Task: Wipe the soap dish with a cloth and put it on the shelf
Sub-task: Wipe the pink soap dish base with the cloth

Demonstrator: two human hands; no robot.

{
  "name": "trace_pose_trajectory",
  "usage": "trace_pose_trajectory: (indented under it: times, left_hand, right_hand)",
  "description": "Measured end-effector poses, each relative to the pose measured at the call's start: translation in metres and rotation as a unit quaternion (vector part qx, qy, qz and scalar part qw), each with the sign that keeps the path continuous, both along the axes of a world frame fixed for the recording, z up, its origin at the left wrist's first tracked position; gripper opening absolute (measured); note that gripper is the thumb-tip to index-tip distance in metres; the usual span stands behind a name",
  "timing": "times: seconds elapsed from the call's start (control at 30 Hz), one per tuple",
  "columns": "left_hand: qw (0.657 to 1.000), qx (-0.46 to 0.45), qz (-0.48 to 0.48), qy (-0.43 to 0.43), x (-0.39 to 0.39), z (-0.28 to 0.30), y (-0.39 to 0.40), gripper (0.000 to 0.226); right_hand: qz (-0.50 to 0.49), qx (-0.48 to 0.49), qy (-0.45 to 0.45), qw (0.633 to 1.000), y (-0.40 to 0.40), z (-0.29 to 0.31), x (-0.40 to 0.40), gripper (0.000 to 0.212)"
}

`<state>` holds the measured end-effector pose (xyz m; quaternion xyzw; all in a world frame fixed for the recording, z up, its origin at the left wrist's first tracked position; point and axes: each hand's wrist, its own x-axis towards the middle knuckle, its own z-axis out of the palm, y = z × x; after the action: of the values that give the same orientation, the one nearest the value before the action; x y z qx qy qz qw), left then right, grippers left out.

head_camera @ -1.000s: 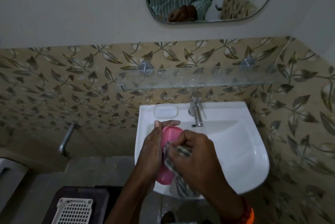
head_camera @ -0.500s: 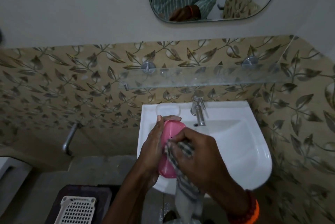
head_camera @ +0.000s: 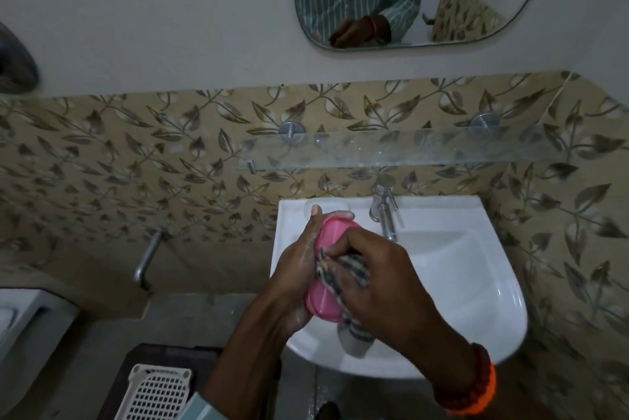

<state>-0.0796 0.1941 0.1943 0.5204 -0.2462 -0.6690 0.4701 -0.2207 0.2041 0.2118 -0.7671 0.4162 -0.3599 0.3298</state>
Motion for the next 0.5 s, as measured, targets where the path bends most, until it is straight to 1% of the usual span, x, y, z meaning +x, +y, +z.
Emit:
trace_pose_trajectory:
  times: [0.07, 0.1, 0.23, 0.27, 0.33, 0.4, 0.5]
  left_hand:
    - [1.000, -0.011, 0.007, 0.006, 0.001, 0.002, -0.001, 0.062]
    - [1.000, -0.014, 0.009, 0.011, 0.000, 0.003, -0.001, 0.063]
    - [0.999, -0.005, -0.005, 0.038, -0.001, 0.001, 0.000, 0.063]
    - [0.999, -0.004, -0.008, 0.042, -0.001, 0.001, -0.001, 0.063]
    - [0.999, -0.003, -0.003, 0.053, 0.000, 0.003, -0.001, 0.064]
    - [0.998, -0.005, 0.012, 0.061, -0.001, 0.005, -0.001, 0.066]
    - [0.999, -0.002, 0.006, 0.052, -0.005, -0.001, 0.003, 0.070]
  right_hand:
    - [0.063, 0.005, 0.006, 0.998, 0.012, -0.003, 0.001, 0.012]
    - [0.083, 0.001, 0.023, 0.996, 0.016, -0.006, 0.000, 0.012]
    - [0.108, -0.038, 0.117, 0.987, 0.012, -0.012, -0.010, 0.012]
    - [0.118, -0.044, 0.129, 0.984, 0.013, -0.010, -0.012, 0.011]
    - [0.133, -0.042, 0.117, 0.983, 0.011, -0.004, -0.013, 0.011]
    - [0.101, -0.042, 0.088, 0.990, 0.003, 0.002, -0.014, 0.010]
    - [-0.001, -0.045, 0.044, 0.998, -0.013, 0.008, -0.015, 0.012]
